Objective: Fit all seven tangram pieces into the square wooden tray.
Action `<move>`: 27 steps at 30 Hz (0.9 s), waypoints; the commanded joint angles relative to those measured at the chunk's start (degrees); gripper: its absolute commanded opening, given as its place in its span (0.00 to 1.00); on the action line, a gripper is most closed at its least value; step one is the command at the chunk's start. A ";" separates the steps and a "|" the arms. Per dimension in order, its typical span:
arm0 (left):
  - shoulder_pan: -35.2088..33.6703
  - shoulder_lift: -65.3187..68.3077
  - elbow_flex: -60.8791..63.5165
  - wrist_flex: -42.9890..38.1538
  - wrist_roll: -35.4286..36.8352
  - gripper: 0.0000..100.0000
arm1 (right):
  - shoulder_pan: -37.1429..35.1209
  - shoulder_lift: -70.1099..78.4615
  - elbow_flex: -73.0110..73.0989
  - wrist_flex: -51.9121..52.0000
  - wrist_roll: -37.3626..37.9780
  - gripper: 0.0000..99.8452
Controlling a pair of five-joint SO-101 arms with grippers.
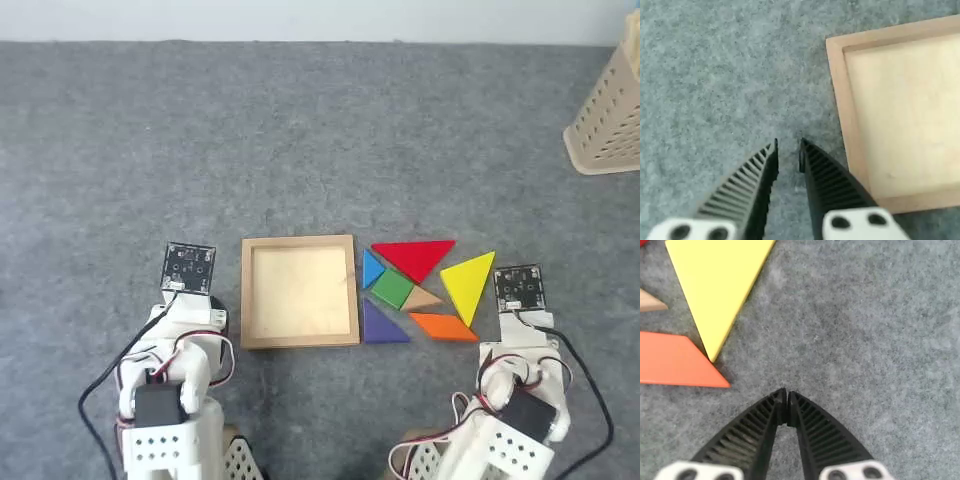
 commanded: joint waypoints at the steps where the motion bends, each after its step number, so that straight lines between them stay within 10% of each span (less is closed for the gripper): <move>1: 0.35 -1.32 -0.48 0.18 0.53 0.07 | 0.57 -1.27 0.97 0.66 0.70 0.01; 27: 0.26 -1.32 -0.48 0.18 0.53 0.07 | -1.45 -1.27 0.97 3.82 0.62 0.01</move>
